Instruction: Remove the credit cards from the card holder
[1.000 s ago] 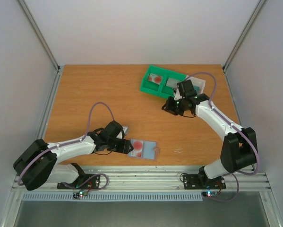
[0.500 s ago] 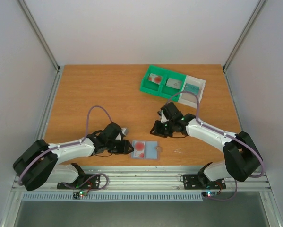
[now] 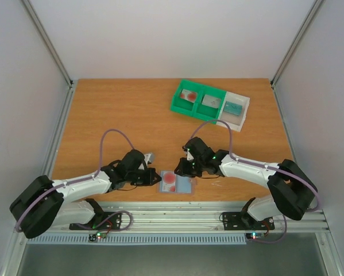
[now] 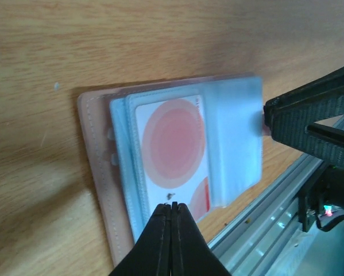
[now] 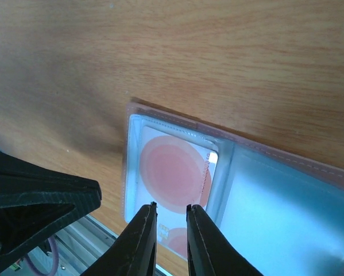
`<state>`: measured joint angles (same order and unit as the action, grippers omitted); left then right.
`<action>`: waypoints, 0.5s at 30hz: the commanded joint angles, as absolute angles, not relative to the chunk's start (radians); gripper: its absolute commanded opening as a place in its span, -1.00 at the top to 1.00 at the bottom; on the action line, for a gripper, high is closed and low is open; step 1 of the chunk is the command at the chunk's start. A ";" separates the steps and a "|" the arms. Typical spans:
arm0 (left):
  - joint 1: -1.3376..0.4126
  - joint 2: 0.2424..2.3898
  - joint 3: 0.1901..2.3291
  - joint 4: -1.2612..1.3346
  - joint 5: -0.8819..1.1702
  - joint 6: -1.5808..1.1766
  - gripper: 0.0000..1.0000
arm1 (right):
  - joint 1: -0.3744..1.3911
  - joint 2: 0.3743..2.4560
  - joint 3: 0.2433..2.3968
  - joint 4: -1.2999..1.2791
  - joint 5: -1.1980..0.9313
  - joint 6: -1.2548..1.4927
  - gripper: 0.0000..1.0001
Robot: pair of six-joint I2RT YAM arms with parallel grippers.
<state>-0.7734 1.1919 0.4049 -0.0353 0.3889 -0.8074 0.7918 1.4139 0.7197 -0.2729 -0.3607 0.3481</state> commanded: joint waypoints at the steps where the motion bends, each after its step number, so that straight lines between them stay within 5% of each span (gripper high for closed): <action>1: -0.770 1.237 0.376 0.084 0.401 -0.804 0.99 | 0.825 1.444 0.699 -0.231 -0.323 0.392 0.66; 15: -0.771 1.334 0.344 0.138 0.409 -0.803 0.99 | 0.868 1.506 0.650 -0.163 -0.285 0.439 0.68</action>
<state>-0.7734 1.3304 0.3588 0.0940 0.4160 -0.8120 0.8536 1.5055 0.6781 -0.2024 -0.3183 0.4103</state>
